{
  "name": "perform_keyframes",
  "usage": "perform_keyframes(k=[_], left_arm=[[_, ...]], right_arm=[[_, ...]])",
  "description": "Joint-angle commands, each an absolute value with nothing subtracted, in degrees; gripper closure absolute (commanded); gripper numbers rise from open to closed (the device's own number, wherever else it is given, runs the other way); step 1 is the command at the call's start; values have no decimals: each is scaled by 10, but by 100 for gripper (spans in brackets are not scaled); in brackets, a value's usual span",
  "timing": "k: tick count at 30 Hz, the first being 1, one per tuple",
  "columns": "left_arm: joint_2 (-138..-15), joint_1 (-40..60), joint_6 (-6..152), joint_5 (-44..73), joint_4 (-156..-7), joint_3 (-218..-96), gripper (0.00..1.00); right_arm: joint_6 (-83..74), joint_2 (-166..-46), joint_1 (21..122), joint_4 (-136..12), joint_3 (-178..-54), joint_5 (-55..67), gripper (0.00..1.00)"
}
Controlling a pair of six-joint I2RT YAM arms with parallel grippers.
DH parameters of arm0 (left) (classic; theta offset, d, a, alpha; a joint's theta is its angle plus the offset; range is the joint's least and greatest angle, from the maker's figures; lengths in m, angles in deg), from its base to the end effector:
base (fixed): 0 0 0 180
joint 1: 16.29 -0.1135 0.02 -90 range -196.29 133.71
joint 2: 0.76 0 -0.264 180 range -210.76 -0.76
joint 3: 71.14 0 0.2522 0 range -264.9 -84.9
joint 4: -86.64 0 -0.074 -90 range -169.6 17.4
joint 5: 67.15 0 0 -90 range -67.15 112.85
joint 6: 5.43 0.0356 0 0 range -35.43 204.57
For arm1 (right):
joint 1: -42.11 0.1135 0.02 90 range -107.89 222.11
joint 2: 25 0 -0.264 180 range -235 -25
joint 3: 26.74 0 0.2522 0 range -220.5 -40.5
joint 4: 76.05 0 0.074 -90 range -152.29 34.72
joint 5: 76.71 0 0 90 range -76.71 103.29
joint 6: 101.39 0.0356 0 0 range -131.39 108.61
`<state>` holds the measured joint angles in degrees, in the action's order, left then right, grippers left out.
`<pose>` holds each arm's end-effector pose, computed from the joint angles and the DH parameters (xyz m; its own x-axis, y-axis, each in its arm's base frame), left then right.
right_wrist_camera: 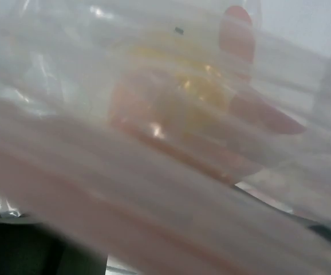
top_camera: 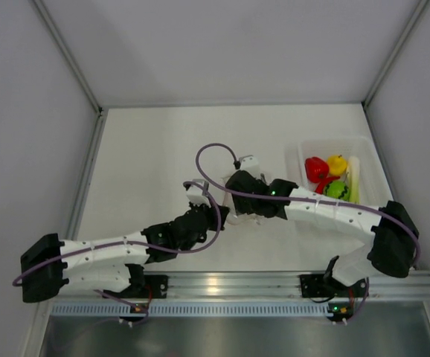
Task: Open the zip-top bag and remove the fake food
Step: Pick up the fake fruit from the zipper food storage bag.
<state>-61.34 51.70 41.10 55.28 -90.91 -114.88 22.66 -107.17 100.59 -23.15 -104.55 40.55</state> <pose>0.1039 -0.2060 0.2360 -0.4977 -0.3182 -0.8069 0.3451 0.7808 -0.5208 0.1669 0.2409 0.2670 -0.7161 -0.2156 -0.6638 -0.2743 0.9615 -0.0164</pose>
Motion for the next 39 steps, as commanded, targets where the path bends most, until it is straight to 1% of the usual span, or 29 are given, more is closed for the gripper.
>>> perform_keyframes(k=[1,7,12,15,18,21,23,24,26,32,36,39], left_arm=[[-615,518,442,569,-912,-1185,100],[-610,518,463,599,-905,-1197,100],[-611,514,469,604,-903,-1201,100],[-605,511,468,610,-895,-1202,100],[-591,507,463,620,-884,-1199,100],[-574,506,455,634,-874,-1190,100],[-562,506,453,638,-874,-1181,100],[-561,506,452,641,-874,-1180,100],[-559,506,453,643,-868,-1181,100],[-548,505,444,652,-851,-1179,100],[-546,505,447,640,-852,-1178,100],[-553,506,431,604,-853,-1181,100]], right_arm=[[252,-1092,1028,-234,-1090,442,100],[265,-1132,1037,-203,-1123,440,100],[212,-1212,1053,-151,-1176,412,100],[187,-1229,1062,-161,-1180,379,100],[180,-1233,1064,-169,-1174,355,100],[216,-1233,1060,-145,-1178,402,100],[199,-1236,1057,-160,-1175,371,100],[188,-1243,1056,-167,-1180,331,100],[151,-1256,1057,-173,-1185,293,100],[116,-1213,1058,-200,-1156,278,100],[148,-1204,1062,-181,-1164,349,100],[216,-1178,1058,-200,-1158,404,100]])
